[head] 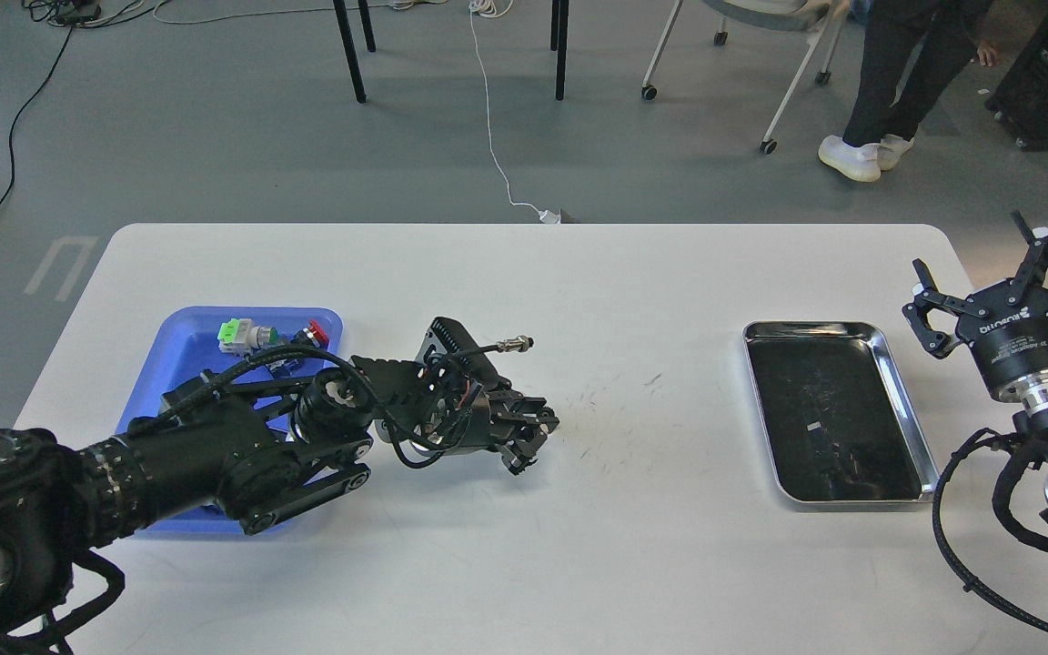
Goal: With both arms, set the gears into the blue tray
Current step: 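Lower the left gripper onto the second black piece and grasp it, then carry the black piece over the blue tray with the left gripper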
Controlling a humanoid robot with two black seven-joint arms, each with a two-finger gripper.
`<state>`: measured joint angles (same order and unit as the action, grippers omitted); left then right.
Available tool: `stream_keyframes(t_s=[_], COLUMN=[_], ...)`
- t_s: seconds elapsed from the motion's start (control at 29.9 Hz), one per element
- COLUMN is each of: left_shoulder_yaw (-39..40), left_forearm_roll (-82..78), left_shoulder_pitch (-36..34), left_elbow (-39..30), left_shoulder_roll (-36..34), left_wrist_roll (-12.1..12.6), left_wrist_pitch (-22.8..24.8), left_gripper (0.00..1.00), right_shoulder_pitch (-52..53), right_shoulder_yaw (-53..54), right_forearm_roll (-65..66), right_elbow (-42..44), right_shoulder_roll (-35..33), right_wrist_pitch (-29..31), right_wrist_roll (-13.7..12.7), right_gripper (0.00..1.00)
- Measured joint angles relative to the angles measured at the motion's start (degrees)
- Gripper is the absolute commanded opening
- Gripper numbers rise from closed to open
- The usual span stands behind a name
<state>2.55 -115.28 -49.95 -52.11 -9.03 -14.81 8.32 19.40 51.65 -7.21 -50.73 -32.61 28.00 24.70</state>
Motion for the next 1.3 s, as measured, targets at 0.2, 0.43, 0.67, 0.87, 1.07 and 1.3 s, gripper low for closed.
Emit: stream_keyframes(t_s=[0.2, 0.43, 0.67, 0.87, 1.07, 1.3], left_shoulder_yaw=[0.40, 7.30, 8.14, 7.48, 7.39, 7.65], left_forearm_roll=[-0.06, 2.45, 8.32, 9.57, 9.79, 9.89], left_shoulder_pitch=[-0.20, -0.42, 1.89, 9.09, 12.88, 13.09], left_elbow=[-0.63, -13.27, -22.28, -21.85, -17.48, -12.84], left_shoulder_roll=[-0.31, -13.16, -34.70, -45.60, -45.25, -41.35], left_wrist_roll=[-0.02, -0.23, -2.00, -6.37, -6.35, -6.10], left_wrist_pitch=[0.00, -0.61, -0.88, -3.24, -5.74, -6.26], left_gripper=[0.12, 0.12, 0.12, 0.12, 0.13, 0.15], right_shoulder_pitch=[0.02, 0.05, 0.24, 0.29, 0.48, 0.62], right_shoulder_yaw=[0.49, 0.82, 0.95, 1.20, 1.20, 1.13], right_forearm_roll=[0.00, 0.00, 0.00, 0.05, 0.09, 0.09], right_elbow=[0.03, 0.02, -0.77, -0.93, -1.37, -1.92], right_shoulder_roll=[-0.15, -0.35, -0.01, -0.26, -0.27, -0.36], right_wrist_pitch=[0.00, 0.00, 0.00, 0.00, 0.00, 0.00], right_wrist_roll=[0.00, 0.00, 0.00, 0.00, 0.00, 0.00], right_gripper=[0.99, 0.99, 0.99, 0.99, 0.99, 0.99])
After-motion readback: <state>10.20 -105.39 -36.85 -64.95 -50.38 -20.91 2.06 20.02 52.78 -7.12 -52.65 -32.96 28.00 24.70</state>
